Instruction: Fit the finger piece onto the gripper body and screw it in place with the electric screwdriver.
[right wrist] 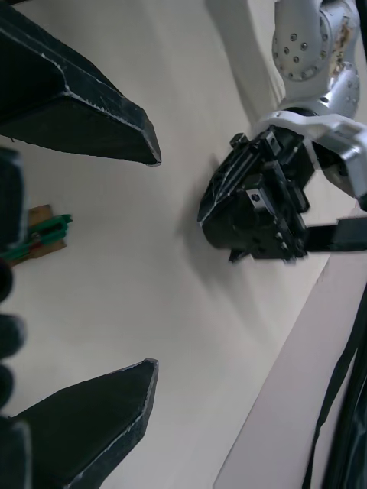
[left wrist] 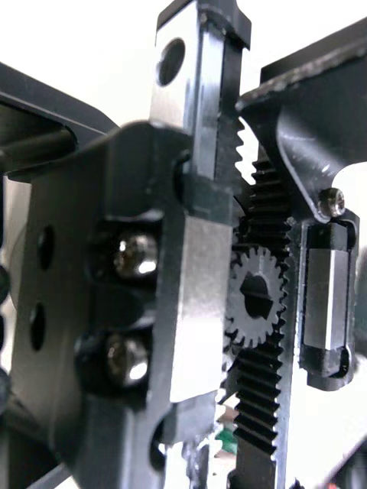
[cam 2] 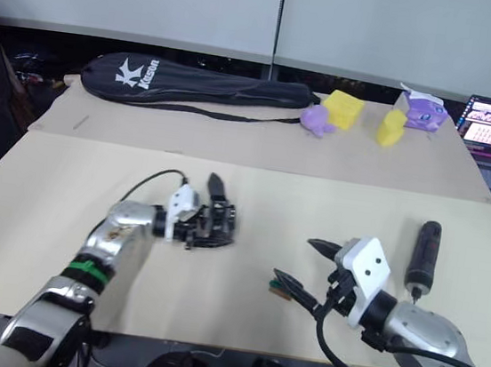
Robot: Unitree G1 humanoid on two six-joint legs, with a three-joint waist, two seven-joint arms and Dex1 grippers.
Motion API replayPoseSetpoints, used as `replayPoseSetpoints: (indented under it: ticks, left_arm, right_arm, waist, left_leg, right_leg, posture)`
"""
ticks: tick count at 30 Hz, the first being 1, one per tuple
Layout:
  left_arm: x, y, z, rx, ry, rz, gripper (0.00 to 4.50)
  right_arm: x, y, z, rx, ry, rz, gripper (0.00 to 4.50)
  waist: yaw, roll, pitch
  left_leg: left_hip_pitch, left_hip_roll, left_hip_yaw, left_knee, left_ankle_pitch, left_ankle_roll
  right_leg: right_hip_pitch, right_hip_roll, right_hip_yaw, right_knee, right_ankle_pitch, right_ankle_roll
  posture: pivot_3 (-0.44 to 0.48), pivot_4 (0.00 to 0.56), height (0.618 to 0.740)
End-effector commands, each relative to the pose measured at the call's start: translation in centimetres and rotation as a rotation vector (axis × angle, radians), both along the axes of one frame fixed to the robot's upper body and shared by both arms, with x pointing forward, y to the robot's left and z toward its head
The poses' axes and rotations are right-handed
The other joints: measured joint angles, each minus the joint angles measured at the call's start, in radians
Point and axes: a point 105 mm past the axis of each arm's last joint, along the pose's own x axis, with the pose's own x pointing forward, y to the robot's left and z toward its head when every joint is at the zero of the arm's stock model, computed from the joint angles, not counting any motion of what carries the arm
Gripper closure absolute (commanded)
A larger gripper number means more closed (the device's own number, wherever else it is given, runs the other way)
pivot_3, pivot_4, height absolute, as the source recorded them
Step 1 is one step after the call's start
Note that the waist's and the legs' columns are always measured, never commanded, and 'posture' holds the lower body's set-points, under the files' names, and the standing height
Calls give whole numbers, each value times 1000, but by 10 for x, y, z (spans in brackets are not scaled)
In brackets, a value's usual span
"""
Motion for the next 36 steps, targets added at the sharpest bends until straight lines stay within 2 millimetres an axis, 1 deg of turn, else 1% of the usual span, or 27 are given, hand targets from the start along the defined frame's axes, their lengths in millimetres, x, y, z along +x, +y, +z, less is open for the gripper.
replayPoseSetpoints:
  ticks: [1, 2, 6, 9, 11, 12, 13, 14, 15, 16, 18, 21, 22, 23, 25, 27, 29, 31, 33, 36]
  left_arm:
    - [-2, -35, 15, 1, -66, -100, 2093]
    - [-2, -43, 13, 8, -67, -112, 2093]
    - [0, -61, 7, 19, -23, -122, 2093]
    - [5, -69, -2, 41, 1, -79, 2093]
    - [5, -70, -12, 77, 4, -70, 2093]
    - [7, -68, -17, 99, 5, -55, 1593]
    - [8, -66, -21, 115, 11, -43, 1071]
    - [8, -63, -23, 124, 17, -43, 763]
    - [7, -59, -25, 129, 30, -48, 321]
    - [6, -54, -26, 131, 42, -54, 19]
    - [5, -42, -28, 138, 54, -57, 19]
    - [7, -14, -28, 151, 85, -24, 19]
    - [6, -1, -25, 151, 97, -17, 19]
    - [3, 12, -21, 150, 102, -23, 19]
    - [-7, 37, -5, 148, 100, -62, 19]
    - [-19, 50, 18, 141, 93, -109, 19]
    - [-32, 54, 44, 127, 91, -163, 19]
    - [-45, 53, 71, 111, 80, -231, 19]
    - [-56, 49, 90, 99, 68, -284, 19]
    - [-75, 44, 116, 81, 44, -375, 19]
  right_arm:
    - [-9, -4, 8, -2, -47, -57, 0]
    - [-11, -6, 7, -1, -46, -77, 0]
    - [-12, -10, 2, -3, -46, -135, 0]
    - [-12, -14, 0, -9, -47, -163, 0]
    - [-12, -14, -1, -9, -48, -173, 0]
    - [-12, -14, -1, -8, -49, -175, 0]
    - [-12, -14, -1, -8, -51, -176, 0]
    - [-12, -14, -1, -8, -52, -176, 0]
    - [-12, -14, -1, -9, -53, -177, 0]
    - [-12, -14, 0, -12, -54, -176, 0]
    - [-13, -16, 1, -30, -57, -169, 0]
    - [-14, -24, 5, -83, -64, -152, 0]
    - [-14, -27, 9, -112, -65, -140, 0]
    - [-11, -33, 14, -127, -59, -145, 0]
    - [1, -48, 27, -128, -24, -203, 0]
    - [12, -65, 31, -152, 70, -258, 0]
    - [22, -83, 27, -176, 221, -319, 0]
    - [31, -100, 20, -194, 372, -388, 0]
    - [36, -108, 14, -217, 485, -421, 0]
    - [41, -118, 0, -191, 700, -470, 0]
  waist:
    - [3, 0, 0]
    - [1, 0, 0]
    - [-15, 0, 0]
    - [-18, 0, 0]
    - [-18, 0, 0]
    - [-18, 0, 0]
    - [-18, 0, 0]
    - [-17, 0, 0]
    - [-17, 0, 0]
    - [-17, 0, 0]
    - [-17, 0, 0]
    - [-24, 1, 0]
    - [-25, 1, 0]
    - [-28, 1, 0]
    - [-39, 1, 0]
    - [-41, 2, 0]
    - [-30, 2, 1]
    - [-16, 3, 1]
    - [-10, 3, 1]
    - [-15, 4, 0]
  left_leg:
    - [0, -1, 0, 0, 0, 1]
    - [0, -1, 0, 1, -1, 1]
    - [1, -1, 0, 1, -2, 3]
    - [1, -1, 0, 1, -2, 3]
    - [1, -1, -1, 1, -2, 4]
    - [1, -1, -1, 1, -2, 4]
    - [1, -1, -1, 1, -3, 4]
    - [1, -1, -1, 1, -3, 4]
    - [1, -1, -2, 1, -3, 5]
    - [1, -1, -2, 1, -3, 5]
    - [1, -1, -2, 1, -3, 5]
    - [2, 0, -1, 1, -3, 5]
    - [2, 0, -1, 1, -3, 4]
    - [3, 0, -1, 1, -3, 4]
    - [4, 0, -1, 1, -3, 4]
    - [4, 1, -2, 1, -2, 3]
    - [3, 1, -5, 2, -2, 2]
    - [1, 0, -8, 3, -2, 2]
    - [0, -2, -12, 4, -2, 3]
    - [-1, -4, -13, 3, -2, 3]
  right_leg:
    - [0, 0, 0, 0, 0, 1]
    - [0, 0, 0, 0, 0, 2]
    - [1, 0, 1, 0, -1, 3]
    - [1, 0, 2, 0, -1, 3]
    - [1, -1, 2, 0, -1, 3]
    - [1, -1, 2, 0, -1, 3]
    - [1, -1, 2, 0, -1, 3]
    - [1, -2, 2, 0, -1, 3]
    - [1, -3, 1, 0, -1, 3]
    - [1, -3, 1, 0, -1, 3]
    - [1, -3, 1, 0, -1, 3]
    - [1, -4, 2, 0, -1, 3]
    - [1, -4, 2, 1, -1, 3]
    - [2, -4, 2, 1, -1, 3]
    - [2, -4, 3, 1, -1, 3]
    - [2, -5, 3, 2, 0, 2]
    - [2, -7, 3, 1, -1, 2]
    - [3, -9, 2, -1, -1, 1]
    - [4, -11, -1, -2, -1, 1]
    - [4, -11, -3, -3, -1, 2]
  posture:
    - [0, 150, 740]
    - [0, 150, 740]
    - [0, 150, 740]
    - [0, 150, 740]
    - [0, 150, 740]
    - [0, 150, 740]
    - [0, 150, 740]
    - [0, 150, 740]
    - [0, 150, 740]
    - [0, 150, 740]
    - [0, 150, 740]
    - [0, 150, 740]
    - [0, 150, 740]
    - [0, 150, 740]
    - [0, 150, 740]
    - [0, 150, 740]
    - [0, 150, 740]
    - [0, 150, 740]
    - [0, 150, 740]
    - [0, 150, 740]
